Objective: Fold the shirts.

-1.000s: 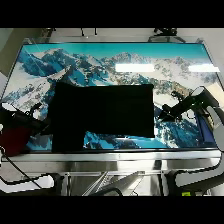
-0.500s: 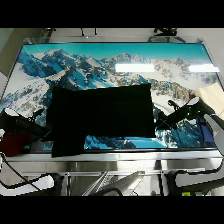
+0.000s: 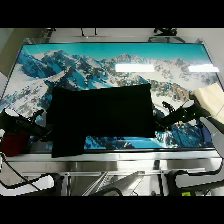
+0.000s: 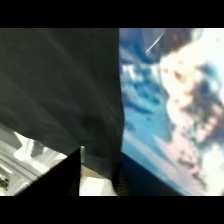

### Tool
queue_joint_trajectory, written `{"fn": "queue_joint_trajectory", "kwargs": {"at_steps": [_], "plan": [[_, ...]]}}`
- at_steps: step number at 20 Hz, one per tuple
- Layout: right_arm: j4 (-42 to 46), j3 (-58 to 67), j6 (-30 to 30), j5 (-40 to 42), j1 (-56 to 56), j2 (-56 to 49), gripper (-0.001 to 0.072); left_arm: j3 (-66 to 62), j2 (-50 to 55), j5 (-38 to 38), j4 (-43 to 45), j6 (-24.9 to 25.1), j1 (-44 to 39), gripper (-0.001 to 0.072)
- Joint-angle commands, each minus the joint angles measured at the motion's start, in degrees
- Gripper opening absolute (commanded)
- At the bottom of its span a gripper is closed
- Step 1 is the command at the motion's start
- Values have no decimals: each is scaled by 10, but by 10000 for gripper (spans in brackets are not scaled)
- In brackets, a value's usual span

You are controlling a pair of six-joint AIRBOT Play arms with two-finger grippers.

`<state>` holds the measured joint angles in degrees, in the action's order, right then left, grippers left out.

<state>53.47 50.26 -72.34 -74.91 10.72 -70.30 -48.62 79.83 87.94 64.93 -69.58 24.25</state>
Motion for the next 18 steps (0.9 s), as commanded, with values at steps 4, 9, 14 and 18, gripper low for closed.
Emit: {"fn": "queue_joint_trajectory", "kwargs": {"at_steps": [4, 9, 14, 18], "plan": [[-96, 2, 62, -34, 0, 13, 19, -7, -1, 12, -13, 12, 1, 15], [-151, 142, 61, -54, 9, 24, 19, -148, -39, 10, -181, 12, 0, 13], [-152, 364, 35, -50, 11, -122, 20, -363, 34, -23, -185, -37, -41, 14], [-154, 507, 35, -33, -2, -242, 20, -477, 151, -72, -179, -51, -86, 14]]}}
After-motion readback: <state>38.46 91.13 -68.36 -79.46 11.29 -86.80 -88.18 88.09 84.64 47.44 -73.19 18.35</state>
